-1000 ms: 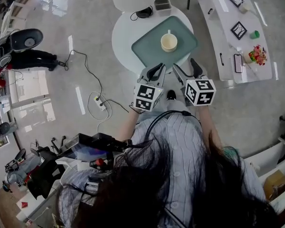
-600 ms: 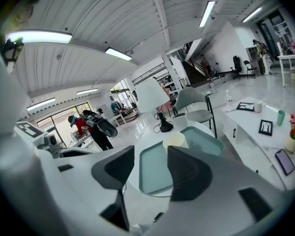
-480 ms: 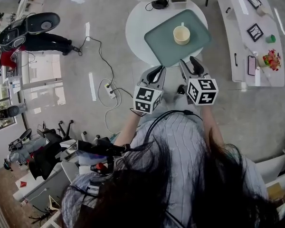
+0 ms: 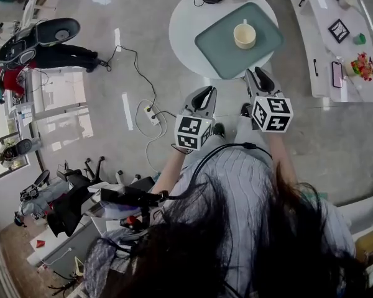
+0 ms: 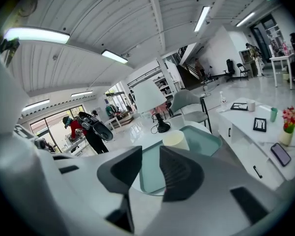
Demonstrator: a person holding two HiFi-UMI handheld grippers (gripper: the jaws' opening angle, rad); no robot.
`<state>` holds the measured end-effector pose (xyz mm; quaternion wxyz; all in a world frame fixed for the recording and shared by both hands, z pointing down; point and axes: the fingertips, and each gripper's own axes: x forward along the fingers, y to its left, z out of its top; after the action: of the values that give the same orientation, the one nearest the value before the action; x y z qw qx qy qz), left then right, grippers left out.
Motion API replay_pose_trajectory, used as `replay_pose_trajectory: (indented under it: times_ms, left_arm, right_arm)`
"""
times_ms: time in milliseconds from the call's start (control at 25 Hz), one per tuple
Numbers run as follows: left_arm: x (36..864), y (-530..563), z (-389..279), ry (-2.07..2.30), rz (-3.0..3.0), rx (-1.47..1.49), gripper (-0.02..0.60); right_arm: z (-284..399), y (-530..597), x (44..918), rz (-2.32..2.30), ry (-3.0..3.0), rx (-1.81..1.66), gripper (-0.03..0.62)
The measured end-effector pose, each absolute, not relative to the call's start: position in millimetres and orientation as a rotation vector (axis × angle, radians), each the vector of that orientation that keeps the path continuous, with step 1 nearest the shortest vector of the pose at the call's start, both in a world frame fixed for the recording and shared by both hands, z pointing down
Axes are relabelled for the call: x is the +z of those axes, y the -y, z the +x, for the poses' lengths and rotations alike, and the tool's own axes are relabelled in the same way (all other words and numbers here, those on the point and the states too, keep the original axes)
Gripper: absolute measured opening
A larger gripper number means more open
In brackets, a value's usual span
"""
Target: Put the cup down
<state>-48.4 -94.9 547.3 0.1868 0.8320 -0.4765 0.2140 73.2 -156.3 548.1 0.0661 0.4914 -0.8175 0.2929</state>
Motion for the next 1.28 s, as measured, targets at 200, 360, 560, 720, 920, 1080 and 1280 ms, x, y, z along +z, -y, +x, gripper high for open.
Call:
replay_pose_trajectory:
  times_ms: [200, 360, 560, 720, 920, 1080, 1280]
  left_arm:
    - [541.1, 80.9, -64.2, 1.312, 2.407, 0.585, 0.018]
    - [537.7, 56.3, -76.1, 1.261, 2.482, 0.595, 0.018]
    - [535.6, 23.4, -103.6, 1.227, 2.498, 0.534, 0.018]
    - [535.1, -2.7, -128.5, 1.221, 2.51, 0.513, 0.018]
    - [530.6, -32.4, -138.4, 1.228, 2.525, 0.469, 0.018]
    - [526.2, -47.9, -130.2, 1.226, 2.537, 0.432, 0.018]
    - [520.2, -49.5, -119.6, 1.221, 2.532, 0.402, 0.018]
  right_arm:
    - [55.1, 136.7, 539.1, 1.538, 2.445, 0.856, 0.118]
    - [36.5, 107.5, 532.8, 1.577, 2.424, 0.835, 0.114]
    - [7.3, 64.2, 523.8, 1.622, 2.405, 0.807, 0.107]
    - [-13.5, 26.3, 523.4, 1.64, 2.387, 0.795, 0.101]
    - [-21.3, -22.5, 520.3, 1.645, 2.372, 0.773, 0.093]
    - [-18.1, -46.8, 513.7, 1.635, 2.368, 0.733, 0.086]
    - [-10.7, -51.1, 512.5, 1.611, 2.338, 0.718, 0.074]
